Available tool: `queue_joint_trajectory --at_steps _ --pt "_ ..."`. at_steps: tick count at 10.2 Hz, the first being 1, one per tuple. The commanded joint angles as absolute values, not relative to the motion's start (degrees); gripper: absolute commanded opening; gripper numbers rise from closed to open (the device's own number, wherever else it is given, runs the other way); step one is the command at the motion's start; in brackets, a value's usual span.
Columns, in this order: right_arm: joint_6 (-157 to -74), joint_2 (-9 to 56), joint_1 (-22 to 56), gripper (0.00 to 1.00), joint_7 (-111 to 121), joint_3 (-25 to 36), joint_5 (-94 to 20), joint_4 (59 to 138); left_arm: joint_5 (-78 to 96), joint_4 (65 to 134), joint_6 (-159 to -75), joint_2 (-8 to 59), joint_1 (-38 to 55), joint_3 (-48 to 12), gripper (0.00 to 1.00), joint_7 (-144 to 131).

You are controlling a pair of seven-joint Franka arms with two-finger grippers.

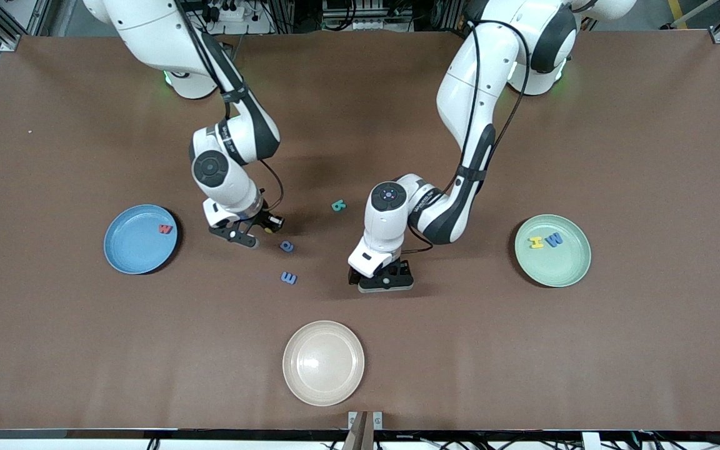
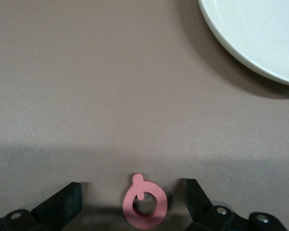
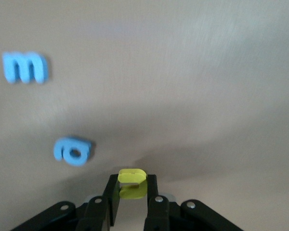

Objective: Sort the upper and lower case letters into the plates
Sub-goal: 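Carry the u to the blue plate while the left gripper grasps pink letter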

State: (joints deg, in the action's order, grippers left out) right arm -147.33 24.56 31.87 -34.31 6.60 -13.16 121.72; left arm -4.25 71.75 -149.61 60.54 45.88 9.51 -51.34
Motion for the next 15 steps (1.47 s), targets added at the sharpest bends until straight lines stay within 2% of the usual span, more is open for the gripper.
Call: queue_joint_trajectory --at_steps 1,2,3,5,9,10,11,12,15 --pt "-138.90 22.76 24.55 0.00 -23.60 6.76 -13.62 116.83 -4.75 69.70 -150.03 62.93 46.93 10.20 0.77 -53.88" --pt "-137.82 22.85 22.26 0.00 -18.77 7.64 -12.93 115.85 -4.83 69.78 -150.03 63.02 46.93 10.20 0.63 -53.88" --pt "-137.73 23.29 20.58 0.00 -13.94 9.82 -10.57 115.40 -4.83 69.79 -150.03 63.02 46.85 10.20 0.53 -53.79" --pt "-137.64 23.90 17.68 0.00 -2.17 14.48 -7.56 115.40 -4.83 69.79 -150.03 63.02 46.85 10.19 0.48 -53.70" --pt "-137.55 24.26 12.92 0.00 15.00 19.15 -7.47 115.49 -4.83 69.79 -150.03 62.75 46.49 10.46 0.25 -52.82" --pt "-137.11 24.52 12.75 0.05 17.03 20.29 -7.47 115.49 -4.83 69.79 -149.94 62.67 46.49 10.46 0.20 -52.82" --pt "-137.02 24.61 12.74 0.49 17.92 20.56 -7.47 115.49 -4.92 69.96 -149.51 62.40 46.41 10.46 0.18 -52.65" --pt "-136.93 24.70 12.83 0.99 17.84 20.57 -7.56 115.49 -4.83 69.96 -147.85 62.14 46.41 10.46 0.17 -52.56" --pt "-136.85 24.70 14.14 1.00 17.32 20.04 -8.08 115.05 -3.96 69.79 -137.93 57.68 43.17 9.32 0.13 -45.99"
